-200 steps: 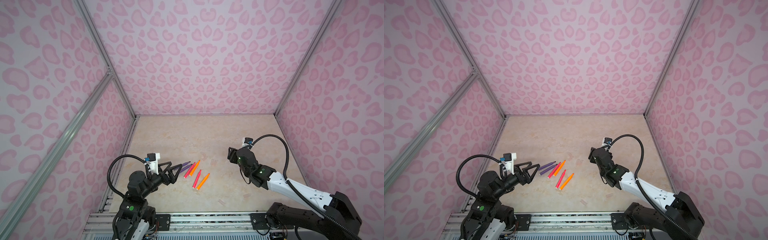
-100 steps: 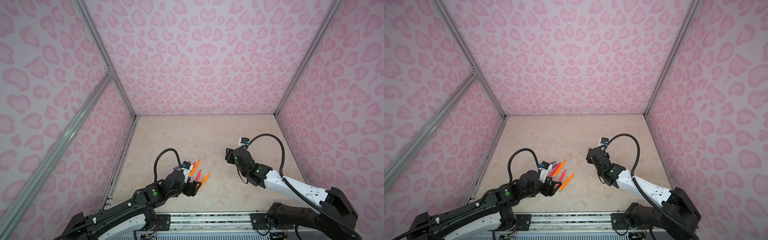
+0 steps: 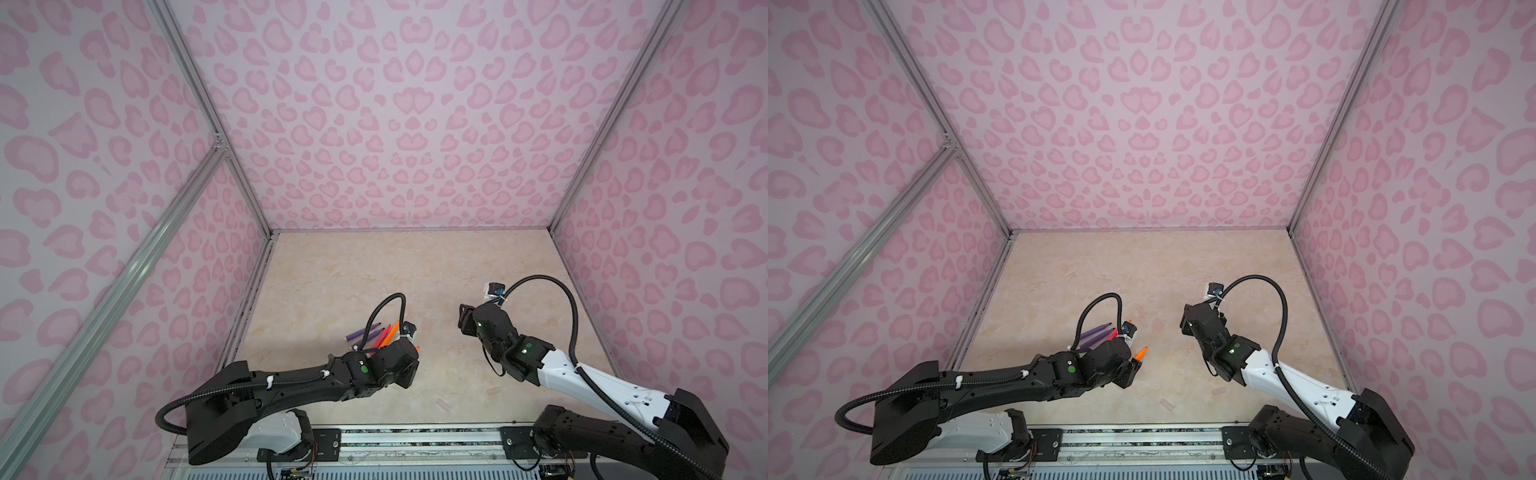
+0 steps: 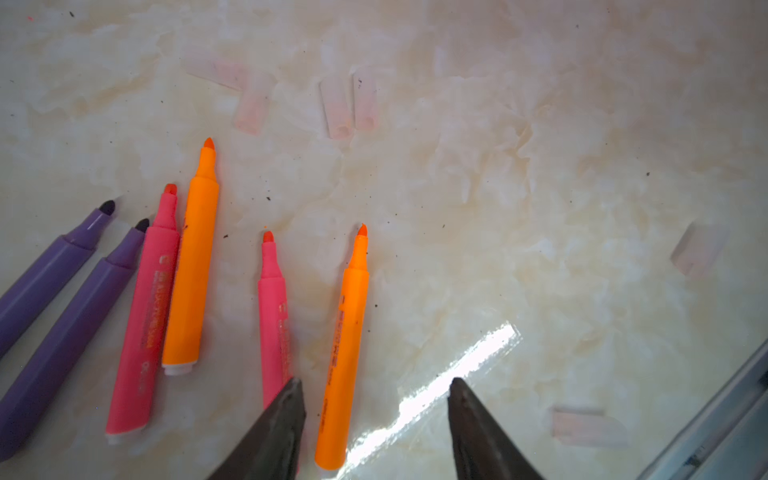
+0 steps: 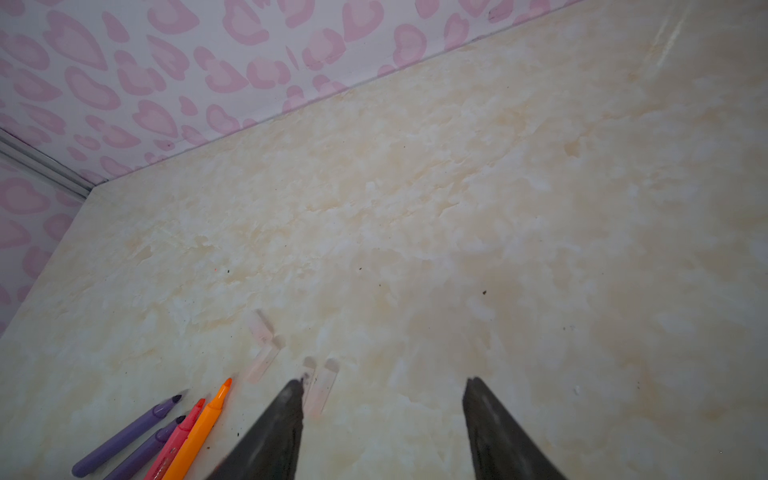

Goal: Insert the pens into the pen caps
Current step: 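Reach the left gripper down over the orange marker while the right arm rises, then close the left gripper on the orange marker and lift it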

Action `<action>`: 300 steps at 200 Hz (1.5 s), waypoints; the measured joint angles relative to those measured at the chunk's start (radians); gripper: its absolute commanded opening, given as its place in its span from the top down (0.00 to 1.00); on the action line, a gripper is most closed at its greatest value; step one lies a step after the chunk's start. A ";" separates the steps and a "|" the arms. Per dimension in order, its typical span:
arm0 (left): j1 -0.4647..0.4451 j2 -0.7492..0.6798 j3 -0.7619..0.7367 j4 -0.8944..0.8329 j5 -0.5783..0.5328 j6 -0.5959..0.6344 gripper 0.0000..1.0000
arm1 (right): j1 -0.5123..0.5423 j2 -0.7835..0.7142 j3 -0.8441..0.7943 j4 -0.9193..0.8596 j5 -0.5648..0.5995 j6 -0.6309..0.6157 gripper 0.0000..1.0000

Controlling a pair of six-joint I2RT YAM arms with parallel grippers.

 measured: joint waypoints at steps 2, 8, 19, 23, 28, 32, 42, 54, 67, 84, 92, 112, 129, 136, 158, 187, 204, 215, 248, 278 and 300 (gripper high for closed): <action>0.000 0.011 0.008 0.000 -0.002 0.000 0.46 | 0.000 -0.003 0.001 0.000 0.000 0.000 0.37; -0.002 0.025 0.018 0.001 -0.006 0.000 0.46 | 0.000 -0.010 0.006 -0.001 0.002 -0.002 0.37; -0.002 0.049 0.030 0.002 -0.016 0.000 0.47 | 0.000 -0.020 0.013 -0.001 0.002 -0.003 0.38; -0.003 0.058 0.031 0.002 -0.022 0.000 0.47 | 0.000 -0.024 0.013 -0.002 0.003 -0.003 0.38; -0.004 0.064 0.031 0.001 -0.027 0.000 0.46 | 0.000 -0.027 0.012 -0.002 0.003 -0.003 0.38; -0.005 0.068 0.031 0.000 -0.031 0.000 0.46 | 0.000 -0.030 0.009 0.000 0.003 -0.003 0.37; -0.005 0.081 0.031 -0.003 -0.045 0.000 0.45 | 0.000 -0.042 -0.014 0.006 0.002 -0.003 0.37; -0.005 0.094 0.032 -0.003 -0.057 0.000 0.46 | 0.000 -0.055 -0.046 0.009 0.002 -0.003 0.37; -0.005 0.119 0.039 -0.013 -0.062 0.000 0.49 | 0.000 -0.070 -0.070 0.004 0.003 -0.002 0.37; -0.005 0.151 0.051 -0.021 -0.065 0.000 0.49 | 0.000 -0.090 -0.065 0.004 0.009 -0.002 0.37; -0.005 0.165 0.052 -0.022 -0.066 -0.001 0.50 | 0.000 -0.098 -0.057 0.004 0.010 -0.002 0.37; -0.005 0.196 0.052 -0.019 -0.067 -0.007 0.54 | 0.000 -0.125 -0.056 0.004 0.010 -0.002 0.37; -0.005 0.224 0.054 -0.021 -0.070 -0.008 0.57 | 0.000 -0.148 -0.083 0.003 0.009 0.005 0.37; -0.005 0.233 0.057 -0.022 -0.070 -0.009 0.58 | 0.000 -0.157 -0.092 0.001 0.008 0.005 0.37; -0.005 0.248 0.068 -0.021 -0.066 -0.016 0.59 | 0.000 -0.185 -0.088 -0.005 0.010 0.005 0.37; -0.005 0.247 0.061 -0.016 -0.054 -0.023 0.59 | 0.000 -0.221 -0.109 0.005 0.010 0.009 0.37; -0.006 0.243 0.051 -0.013 -0.048 -0.025 0.59 | 0.000 -0.237 -0.137 0.002 0.010 0.014 0.37; -0.006 0.241 0.048 -0.013 -0.047 -0.025 0.59 | 0.000 -0.245 -0.140 0.002 0.010 0.024 0.37; -0.006 0.241 0.047 -0.006 -0.040 -0.024 0.67 | 0.000 -0.256 -0.130 0.000 0.011 0.023 0.37; -0.006 0.251 0.047 0.009 -0.051 -0.022 0.81 | 0.000 -0.264 -0.143 0.002 0.009 0.024 0.37; -0.006 0.246 0.037 0.024 -0.055 -0.022 0.89 | 0.000 -0.262 -0.142 0.002 0.005 0.025 0.37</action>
